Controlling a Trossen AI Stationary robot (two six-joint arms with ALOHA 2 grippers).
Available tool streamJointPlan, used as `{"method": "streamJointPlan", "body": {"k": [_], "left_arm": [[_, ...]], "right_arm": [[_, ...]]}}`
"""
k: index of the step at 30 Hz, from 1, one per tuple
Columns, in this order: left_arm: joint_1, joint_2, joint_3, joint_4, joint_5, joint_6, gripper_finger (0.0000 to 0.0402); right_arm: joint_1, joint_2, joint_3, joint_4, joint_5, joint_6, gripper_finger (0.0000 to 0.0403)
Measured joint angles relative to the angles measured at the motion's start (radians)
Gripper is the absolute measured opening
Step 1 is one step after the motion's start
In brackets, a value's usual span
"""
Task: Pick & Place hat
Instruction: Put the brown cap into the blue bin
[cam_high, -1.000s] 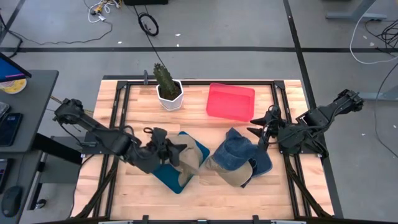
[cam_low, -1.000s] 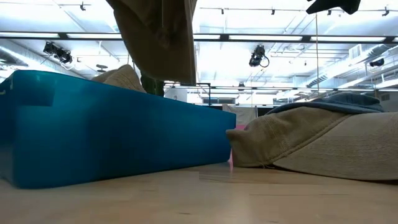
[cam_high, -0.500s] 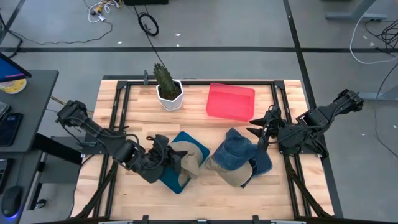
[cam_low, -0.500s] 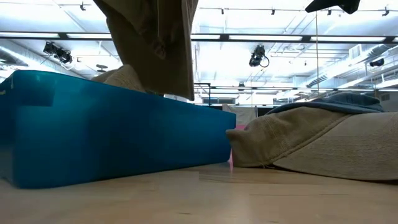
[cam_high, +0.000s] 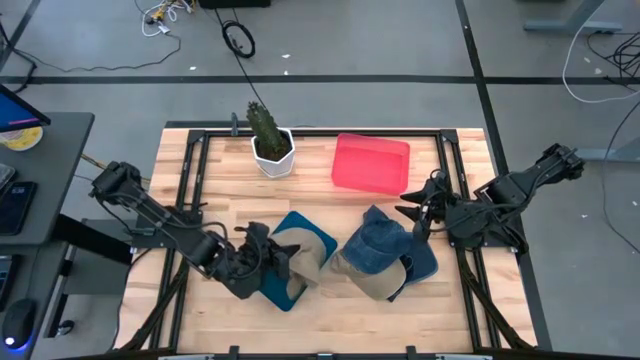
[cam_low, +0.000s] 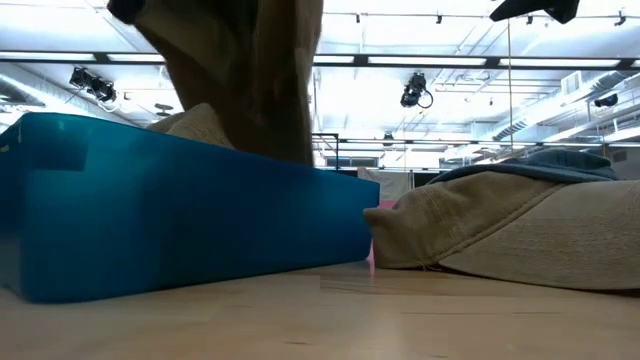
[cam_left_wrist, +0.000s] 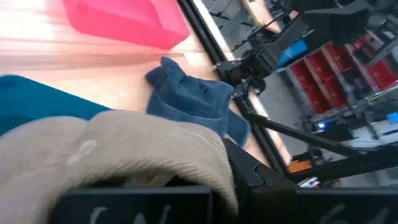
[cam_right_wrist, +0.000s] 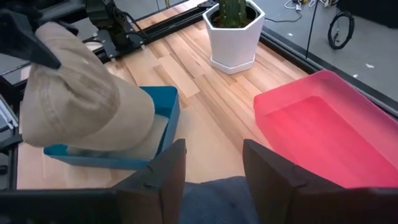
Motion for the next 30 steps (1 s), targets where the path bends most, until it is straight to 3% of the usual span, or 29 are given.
{"method": "streamJointPlan", "body": {"k": [12,30], "left_arm": [[0.000,0.000,-0.146,0.113,-0.011,0.006,0.0011],[-0.008,-0.001,-0.259,0.126,0.002,-0.060,0.0011]], "right_arm": [[0.000,0.028,0.000,0.008,0.000,0.010,0.0162],[0.000,0.052,0.000,0.023,0.000,0.010,0.0162]]}}
